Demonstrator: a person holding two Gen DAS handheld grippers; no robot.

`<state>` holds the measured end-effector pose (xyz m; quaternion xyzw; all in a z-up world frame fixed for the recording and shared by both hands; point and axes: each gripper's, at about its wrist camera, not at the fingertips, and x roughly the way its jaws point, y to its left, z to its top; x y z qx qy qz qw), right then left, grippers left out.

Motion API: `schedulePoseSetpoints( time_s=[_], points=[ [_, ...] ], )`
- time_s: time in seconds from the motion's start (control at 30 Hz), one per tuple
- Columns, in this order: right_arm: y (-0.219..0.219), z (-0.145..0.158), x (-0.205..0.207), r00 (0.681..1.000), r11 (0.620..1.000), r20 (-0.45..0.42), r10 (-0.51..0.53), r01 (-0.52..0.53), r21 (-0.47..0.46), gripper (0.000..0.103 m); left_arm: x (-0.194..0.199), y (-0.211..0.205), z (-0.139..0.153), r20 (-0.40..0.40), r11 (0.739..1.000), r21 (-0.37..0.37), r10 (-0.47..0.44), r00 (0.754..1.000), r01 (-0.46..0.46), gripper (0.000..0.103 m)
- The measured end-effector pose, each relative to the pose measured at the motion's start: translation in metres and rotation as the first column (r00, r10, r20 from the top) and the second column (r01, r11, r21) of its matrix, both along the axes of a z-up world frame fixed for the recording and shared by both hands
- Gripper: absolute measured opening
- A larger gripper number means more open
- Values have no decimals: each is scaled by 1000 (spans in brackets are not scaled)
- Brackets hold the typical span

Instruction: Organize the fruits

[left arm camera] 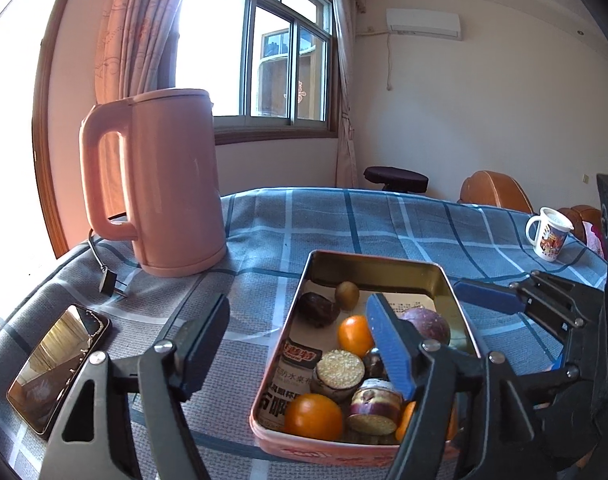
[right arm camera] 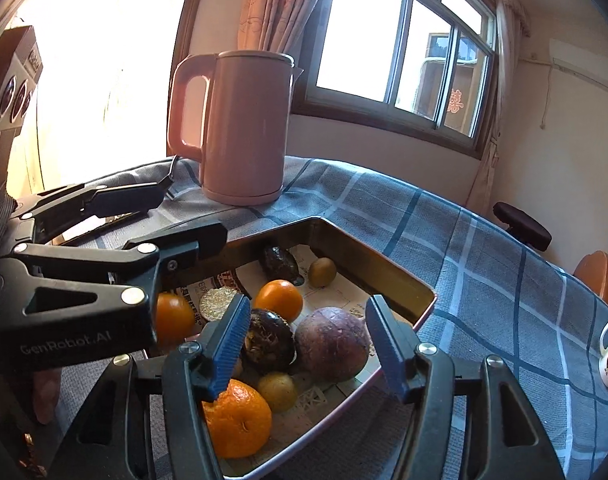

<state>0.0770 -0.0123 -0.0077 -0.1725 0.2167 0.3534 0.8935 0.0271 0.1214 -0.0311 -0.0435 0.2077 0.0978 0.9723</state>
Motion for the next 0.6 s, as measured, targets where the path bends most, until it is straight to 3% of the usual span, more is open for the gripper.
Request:
schedulePoseSetpoints(
  time_s=[0.2, 0.43, 0.6],
  points=[
    [-26, 8, 4, 995, 992, 23, -97, 94, 88, 62, -4, -2, 2, 31, 1000, 4, 15, 999, -16, 77],
    [-38, 12, 8, 991, 982, 24, -132, 128, 136, 70, -5, -7, 3, 45, 999, 24, 20, 999, -21, 88],
    [-41, 12, 7, 990, 979, 25, -142, 136, 150, 71, -6, -7, 3, 48, 999, 26, 24, 999, -25, 89]
  ],
)
